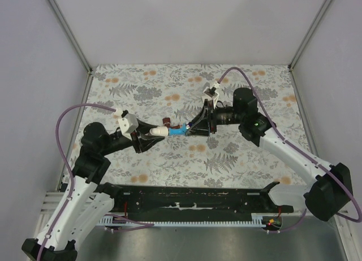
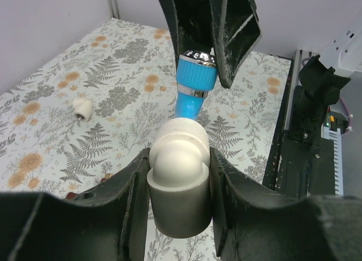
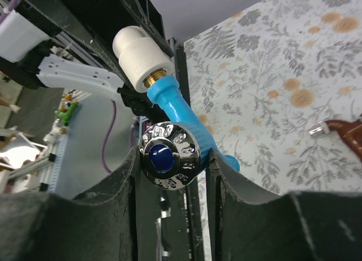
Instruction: Install the water faucets
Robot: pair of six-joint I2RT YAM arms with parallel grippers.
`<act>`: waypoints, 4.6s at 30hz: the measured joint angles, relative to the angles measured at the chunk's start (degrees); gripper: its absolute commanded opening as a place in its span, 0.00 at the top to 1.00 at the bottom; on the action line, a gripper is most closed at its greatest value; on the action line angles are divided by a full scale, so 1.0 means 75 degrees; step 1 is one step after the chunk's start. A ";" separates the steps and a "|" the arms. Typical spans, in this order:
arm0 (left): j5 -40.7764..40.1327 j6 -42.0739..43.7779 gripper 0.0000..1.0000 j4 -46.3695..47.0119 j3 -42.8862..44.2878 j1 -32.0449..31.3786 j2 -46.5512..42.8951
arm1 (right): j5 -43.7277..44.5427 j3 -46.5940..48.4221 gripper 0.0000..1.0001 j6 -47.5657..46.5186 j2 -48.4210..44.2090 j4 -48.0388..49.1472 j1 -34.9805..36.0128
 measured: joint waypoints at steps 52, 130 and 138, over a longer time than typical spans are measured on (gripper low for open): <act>-0.2713 -0.8492 0.98 0.0079 -0.0781 -0.0023 0.0187 | 0.5214 -0.1419 0.16 -0.8128 -0.0379 0.1518 0.2891; -0.0219 -0.4363 0.98 0.1772 -0.1585 -0.0052 -0.0688 | 0.2792 -0.0487 0.07 -0.5566 -0.1953 -0.2667 0.1562; 0.0035 -0.4878 0.98 0.2541 -0.1585 -0.0052 -0.0697 | 0.2413 -0.0764 0.15 -0.4922 -0.1614 -0.1597 0.1562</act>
